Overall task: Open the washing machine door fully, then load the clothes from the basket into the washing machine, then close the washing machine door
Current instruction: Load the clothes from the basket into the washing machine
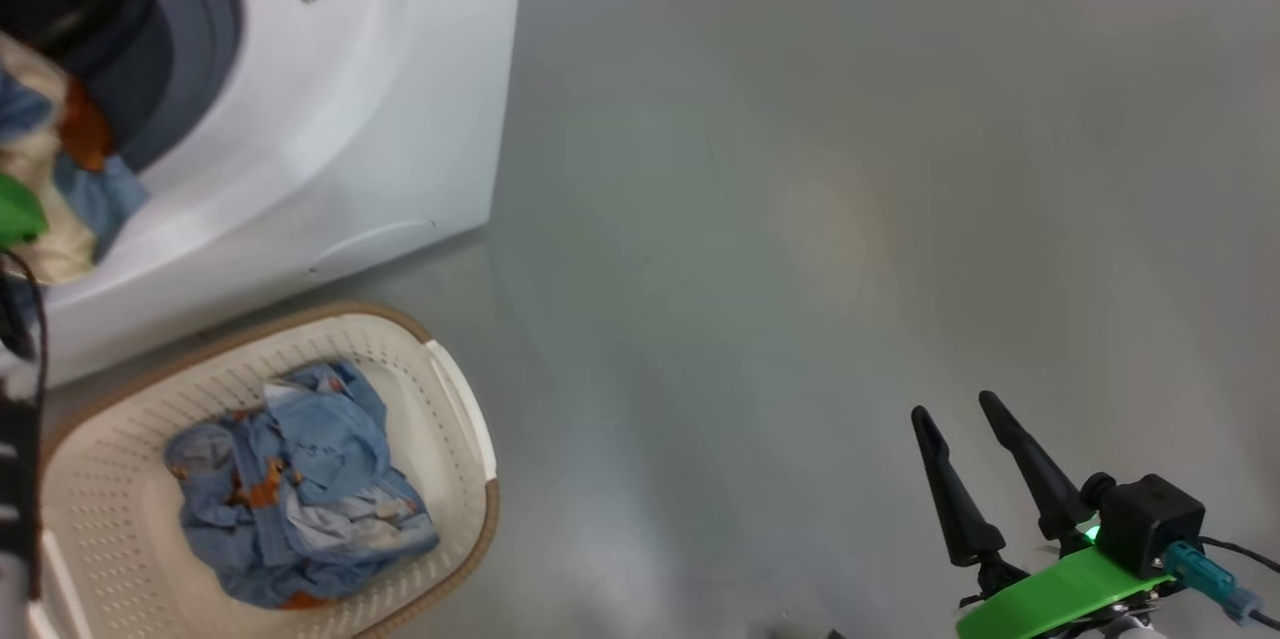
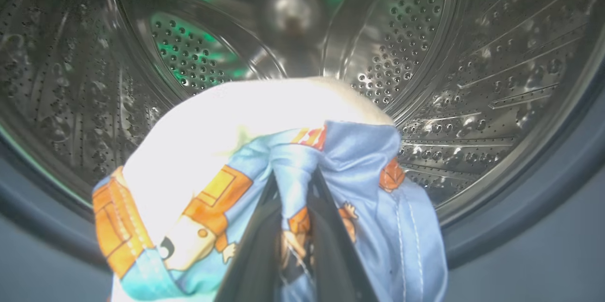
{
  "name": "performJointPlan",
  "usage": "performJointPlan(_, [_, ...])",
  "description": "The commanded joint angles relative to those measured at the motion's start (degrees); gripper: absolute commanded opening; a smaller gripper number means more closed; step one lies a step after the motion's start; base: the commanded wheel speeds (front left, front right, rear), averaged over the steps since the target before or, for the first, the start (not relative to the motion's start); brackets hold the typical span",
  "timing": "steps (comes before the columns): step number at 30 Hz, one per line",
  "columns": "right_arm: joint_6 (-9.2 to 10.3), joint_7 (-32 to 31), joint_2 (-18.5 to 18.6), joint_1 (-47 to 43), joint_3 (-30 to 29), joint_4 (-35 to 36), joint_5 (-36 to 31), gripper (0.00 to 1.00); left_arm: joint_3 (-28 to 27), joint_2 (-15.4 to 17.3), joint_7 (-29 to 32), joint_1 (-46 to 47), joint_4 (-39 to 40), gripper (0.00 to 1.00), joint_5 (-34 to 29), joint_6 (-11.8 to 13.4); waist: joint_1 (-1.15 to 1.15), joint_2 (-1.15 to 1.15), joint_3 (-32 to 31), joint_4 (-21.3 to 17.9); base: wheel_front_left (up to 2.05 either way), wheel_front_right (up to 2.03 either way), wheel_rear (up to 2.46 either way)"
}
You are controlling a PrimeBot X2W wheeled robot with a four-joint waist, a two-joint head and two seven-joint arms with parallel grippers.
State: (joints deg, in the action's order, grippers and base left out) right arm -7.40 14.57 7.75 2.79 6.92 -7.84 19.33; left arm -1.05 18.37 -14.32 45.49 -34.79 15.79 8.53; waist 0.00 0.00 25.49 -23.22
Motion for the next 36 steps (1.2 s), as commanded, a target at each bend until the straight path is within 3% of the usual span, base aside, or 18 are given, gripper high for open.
performJointPlan(1, [-0.09, 0.43, 1.82, 0.42, 1.13, 1.31, 0.83, 1.00, -1.06, 2.94, -0.58, 4.02, -0.47, 0.00, -1.09, -0.17, 0.00, 0.00, 3.73, -1.36, 0.00, 0.00, 0.00])
performJointPlan(9, [-0.09, 0.43, 3.72, -0.30, 0.55, 3.15, 2.11, 1.00, -0.15, 3.02, -0.66, 13.30, -2.67, 0.00, -4.21, 0.13, 0.00, 0.00, 8.60, -0.14, 0.00, 0.00, 0.00])
performJointPlan(23, [-0.09, 0.43, 4.65, -1.49, -0.86, 3.94, 3.57, 1.00, -3.74, 2.16, -0.67, 20.41, 6.01, 0.00, -8.45, 2.23, 0.00, 0.00, 12.23, 1.04, 0.00, 0.00, 0.00])
performJointPlan(30, [-0.09, 0.43, 4.68, -1.47, 0.36, 3.72, 3.48, 1.00, -1.75, 0.69, -0.67, 21.61, -6.13, 0.02, -9.71, 1.77, 0.00, 0.00, 11.19, 2.05, 0.00, 0.00, 0.00])
performJointPlan(31, [-0.09, 0.43, 4.68, -1.39, 0.72, 3.65, 3.57, 1.00, -1.55, 0.38, -0.67, 22.38, -8.55, 0.32, -9.68, 1.81, 0.00, 0.00, 10.95, 2.29, 0.00, 0.00, 0.00])
performJointPlan(32, [-0.09, 0.43, 4.68, -1.39, 0.72, 3.65, 3.57, 1.00, -1.55, 0.38, -0.67, 22.38, -8.55, 0.32, -9.68, 1.81, 0.00, 0.00, 10.95, 2.29, 0.00, 0.00, 0.00])
performJointPlan(34, [-0.09, 0.43, 4.78, -1.29, 1.05, 3.43, 3.71, 1.00, -1.50, 0.07, -0.67, 23.00, -11.54, 0.49, -9.58, 2.05, 0.00, 0.00, 10.43, 2.66, 0.00, 0.00, 0.00])
performJointPlan(36, [-0.09, 0.43, 4.84, -1.23, 1.23, 3.29, 3.79, 1.00, -1.78, 0.25, -0.67, 23.15, -14.01, 1.00, -9.40, 2.51, 0.00, 0.00, 9.89, 2.92, 0.00, 0.00, 0.00])
